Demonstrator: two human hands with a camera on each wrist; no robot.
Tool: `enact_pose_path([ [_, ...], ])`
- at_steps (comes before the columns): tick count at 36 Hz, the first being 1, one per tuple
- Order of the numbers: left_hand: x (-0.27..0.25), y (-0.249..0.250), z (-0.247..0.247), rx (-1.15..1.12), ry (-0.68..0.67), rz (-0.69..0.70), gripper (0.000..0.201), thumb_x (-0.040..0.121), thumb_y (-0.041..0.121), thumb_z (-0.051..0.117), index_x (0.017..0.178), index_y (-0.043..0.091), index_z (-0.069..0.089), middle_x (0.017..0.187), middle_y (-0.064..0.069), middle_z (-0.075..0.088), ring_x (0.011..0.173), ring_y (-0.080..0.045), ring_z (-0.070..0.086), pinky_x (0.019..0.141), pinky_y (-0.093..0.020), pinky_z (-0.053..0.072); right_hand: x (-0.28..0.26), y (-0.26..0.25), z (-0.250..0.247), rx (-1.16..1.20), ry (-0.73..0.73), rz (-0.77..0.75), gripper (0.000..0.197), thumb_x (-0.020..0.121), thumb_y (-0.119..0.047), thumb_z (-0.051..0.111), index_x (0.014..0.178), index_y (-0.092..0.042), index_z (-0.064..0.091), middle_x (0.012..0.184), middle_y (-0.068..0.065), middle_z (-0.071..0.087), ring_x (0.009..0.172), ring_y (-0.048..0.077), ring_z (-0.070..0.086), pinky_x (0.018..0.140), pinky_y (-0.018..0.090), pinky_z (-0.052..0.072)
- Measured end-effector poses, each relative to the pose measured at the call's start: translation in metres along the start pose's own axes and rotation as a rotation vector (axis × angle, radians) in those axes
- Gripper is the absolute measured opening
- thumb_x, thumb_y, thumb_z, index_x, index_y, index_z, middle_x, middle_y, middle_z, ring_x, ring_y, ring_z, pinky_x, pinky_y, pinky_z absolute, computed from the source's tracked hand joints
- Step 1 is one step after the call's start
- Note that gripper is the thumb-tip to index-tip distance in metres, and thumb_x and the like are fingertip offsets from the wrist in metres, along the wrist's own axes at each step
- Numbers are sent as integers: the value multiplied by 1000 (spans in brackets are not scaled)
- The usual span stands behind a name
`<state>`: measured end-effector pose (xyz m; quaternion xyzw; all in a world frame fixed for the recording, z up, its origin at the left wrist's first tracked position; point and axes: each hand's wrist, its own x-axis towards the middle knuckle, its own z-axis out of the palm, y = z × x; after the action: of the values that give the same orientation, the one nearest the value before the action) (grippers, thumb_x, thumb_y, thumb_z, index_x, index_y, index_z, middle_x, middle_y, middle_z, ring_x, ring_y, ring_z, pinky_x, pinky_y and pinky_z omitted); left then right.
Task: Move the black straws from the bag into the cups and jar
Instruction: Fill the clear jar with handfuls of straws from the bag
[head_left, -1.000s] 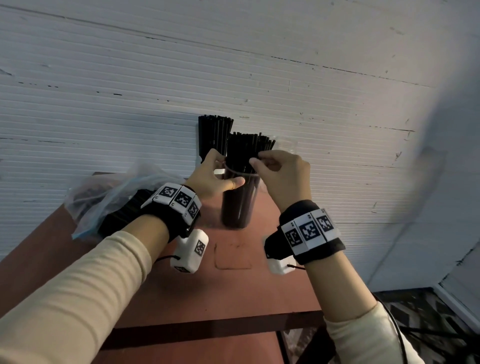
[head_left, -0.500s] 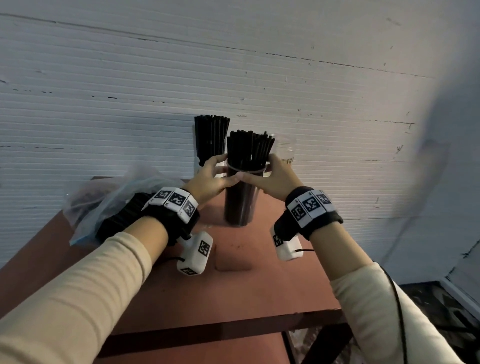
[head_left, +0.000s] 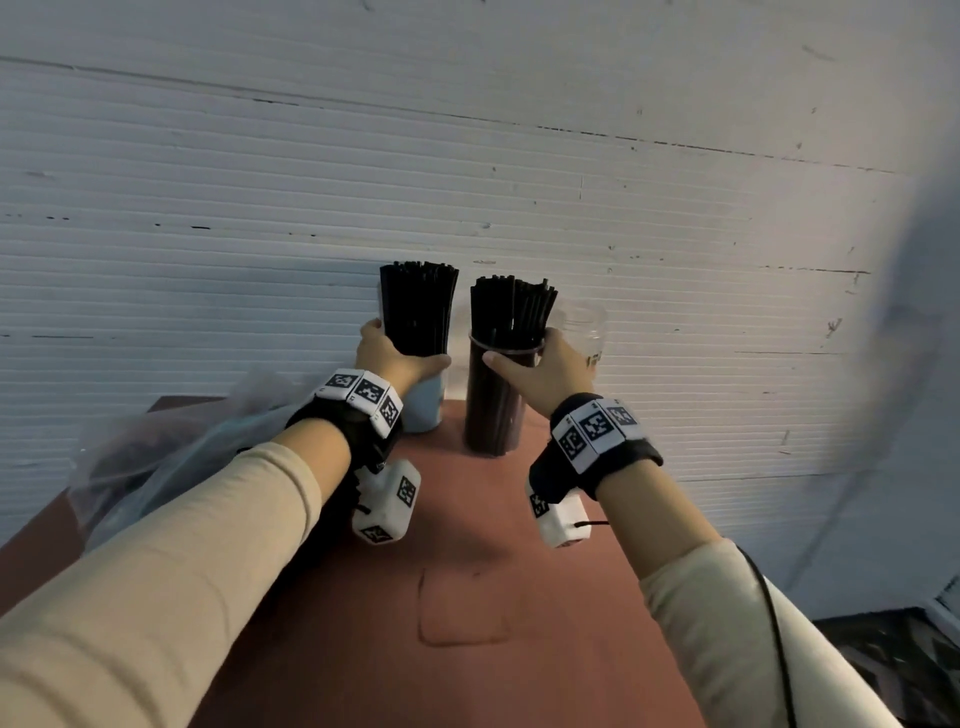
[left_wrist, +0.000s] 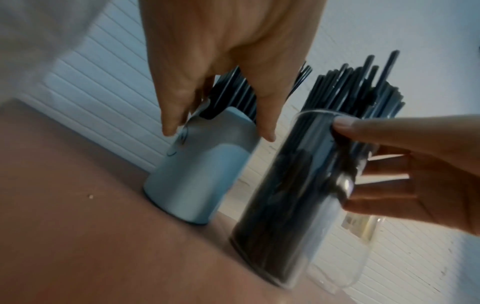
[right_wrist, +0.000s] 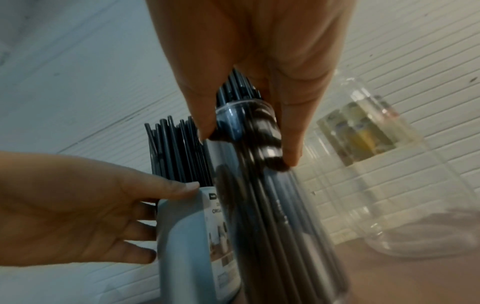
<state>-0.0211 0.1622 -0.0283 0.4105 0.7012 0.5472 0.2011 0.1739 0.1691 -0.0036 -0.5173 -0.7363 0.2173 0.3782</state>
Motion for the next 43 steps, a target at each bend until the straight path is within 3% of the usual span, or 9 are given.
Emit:
enact_pose_path([
  [3, 10, -7, 6, 21, -20, -32, 81, 66, 30, 87, 130, 4, 45, 112, -6, 62, 103, -22, 62, 82, -26, 46, 17, -1, 17, 27, 18, 22, 56, 81, -40, 72, 123, -9, 50, 115, 1, 62, 105, 18, 59, 73, 18, 37],
  [5, 14, -13, 9, 66, -29, -49, 77, 61, 41, 86, 123, 7, 55, 106, -5, 67, 95, -24, 66, 75, -27, 48, 28, 0, 27, 44, 37, 25, 58, 80, -41, 73, 123, -8, 50, 118, 4, 63, 108, 22, 60, 77, 23, 40],
  [10, 20, -22, 13, 122, -18, -28, 74, 56, 52, 85, 114, 12, 62, 100, -2, 69, 95, -25, 67, 73, -26, 45, 41, -2, 36, 66, 57, 30, 59, 80, -40, 73, 123, -7, 49, 119, 8, 61, 109, 24, 58, 87, 31, 46],
  [16, 21, -20, 6, 179, -81, -18, 75, 49, 58, 81, 109, 15, 66, 100, -2, 71, 94, -24, 68, 72, -26, 47, 28, 1, 32, 114, 33, 23, 65, 83, -36, 71, 132, -5, 40, 129, 10, 54, 119, 25, 52, 84, 23, 36],
  [20, 22, -21, 4, 220, -77, 2, 58, 62, 45, 86, 110, 15, 68, 103, -3, 71, 96, -24, 68, 71, -25, 46, 12, 4, 14, 6, -8, -31, 88, 85, -46, 66, 148, -5, 19, 148, 15, 36, 135, 27, 37, 104, 32, 34],
  [25, 25, -26, 7, 218, -69, 11, 63, 64, 43, 85, 115, 12, 65, 110, -8, 70, 100, -26, 66, 71, -27, 44, 13, 15, -15, -91, 155, -133, 90, 82, -52, 67, 147, -7, 23, 147, 14, 31, 136, 28, 30, 112, 39, 29],
  [30, 25, -28, 9, 206, -57, 10, 64, 63, 44, 86, 115, 13, 64, 109, -6, 70, 100, -27, 66, 74, -27, 46, 42, 33, -32, -106, 224, 27, 102, 78, -58, 67, 148, -4, 16, 152, 15, 22, 140, 32, 21, 116, 44, 22],
  [37, 25, -27, 11, 161, -76, -11, 56, 63, 39, 87, 111, 19, 67, 105, -1, 72, 98, -23, 67, 88, -35, 54, 63, 50, -29, 35, 31, 207, 99, 74, -54, 74, 143, -7, 20, 138, 15, 47, 125, 32, 48, 92, 38, 45],
  [43, 23, -24, 12, 89, -126, -29, 68, 55, 41, 84, 115, 17, 64, 109, -3, 71, 103, -24, 67, 94, -41, 54, 53, 49, -34, 10, 7, 198, 92, 77, -49, 74, 141, -6, 24, 135, 14, 49, 122, 30, 49, 86, 33, 42],
])
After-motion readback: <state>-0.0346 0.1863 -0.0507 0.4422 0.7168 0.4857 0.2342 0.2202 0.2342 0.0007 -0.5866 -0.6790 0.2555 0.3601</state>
